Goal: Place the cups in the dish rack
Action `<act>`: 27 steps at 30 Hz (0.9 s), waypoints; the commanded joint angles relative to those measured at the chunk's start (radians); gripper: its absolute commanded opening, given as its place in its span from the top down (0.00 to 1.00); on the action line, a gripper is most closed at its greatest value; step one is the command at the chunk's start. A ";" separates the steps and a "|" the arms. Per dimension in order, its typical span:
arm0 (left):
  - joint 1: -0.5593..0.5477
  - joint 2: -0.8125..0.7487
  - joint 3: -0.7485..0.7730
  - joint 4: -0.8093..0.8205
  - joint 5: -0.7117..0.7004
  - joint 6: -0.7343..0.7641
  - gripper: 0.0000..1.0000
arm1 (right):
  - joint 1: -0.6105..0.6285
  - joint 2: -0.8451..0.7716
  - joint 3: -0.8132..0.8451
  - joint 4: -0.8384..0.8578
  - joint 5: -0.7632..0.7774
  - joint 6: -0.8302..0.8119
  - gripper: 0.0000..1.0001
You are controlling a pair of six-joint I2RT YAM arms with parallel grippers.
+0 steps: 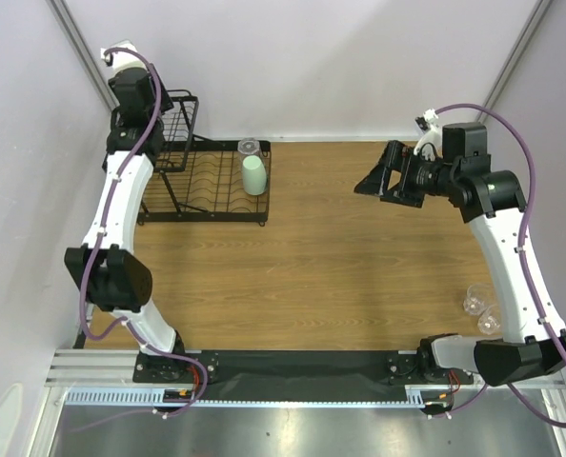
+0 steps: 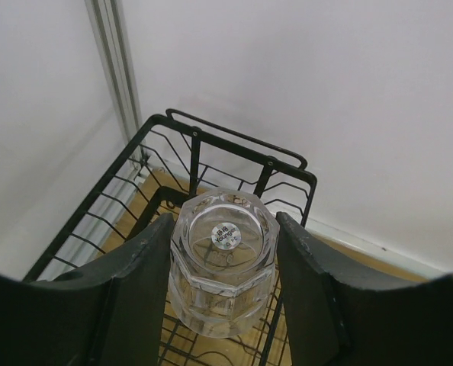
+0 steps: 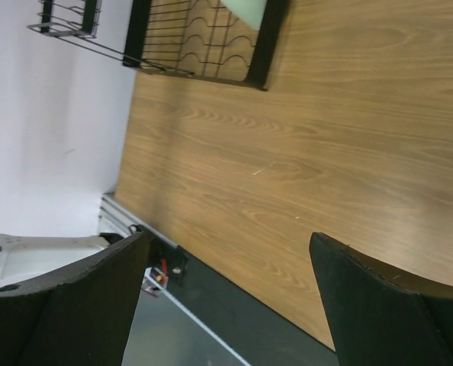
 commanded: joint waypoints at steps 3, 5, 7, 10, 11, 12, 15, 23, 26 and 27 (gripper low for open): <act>0.001 0.028 -0.005 0.119 -0.133 -0.073 1.00 | -0.006 0.030 0.089 -0.098 0.085 -0.080 0.07; 0.001 0.040 -0.024 0.165 -0.152 -0.072 1.00 | -0.006 0.048 0.104 -0.119 0.111 -0.094 0.07; -0.001 0.052 -0.041 0.204 -0.187 -0.053 1.00 | -0.006 0.054 0.108 -0.119 0.122 -0.102 0.07; 0.001 0.072 -0.051 0.235 -0.224 -0.047 1.00 | -0.008 0.068 0.105 -0.121 0.131 -0.103 0.07; 0.002 0.093 -0.044 0.233 -0.226 -0.046 1.00 | -0.009 0.082 0.106 -0.121 0.127 -0.100 0.07; 0.002 0.103 -0.033 0.235 -0.221 -0.040 1.00 | -0.009 0.088 0.114 -0.122 0.122 -0.103 0.07; 0.002 0.153 0.016 0.196 -0.226 -0.046 1.00 | -0.012 0.110 0.134 -0.130 0.136 -0.111 0.07; 0.007 0.245 0.094 0.159 -0.272 -0.076 1.00 | -0.038 0.139 0.166 -0.138 0.151 -0.115 0.07; 0.013 0.275 0.117 0.153 -0.269 -0.079 1.00 | -0.055 0.140 0.166 -0.136 0.148 -0.115 0.07; 0.016 0.294 0.128 0.132 -0.269 -0.089 1.00 | -0.058 0.143 0.166 -0.136 0.147 -0.117 0.07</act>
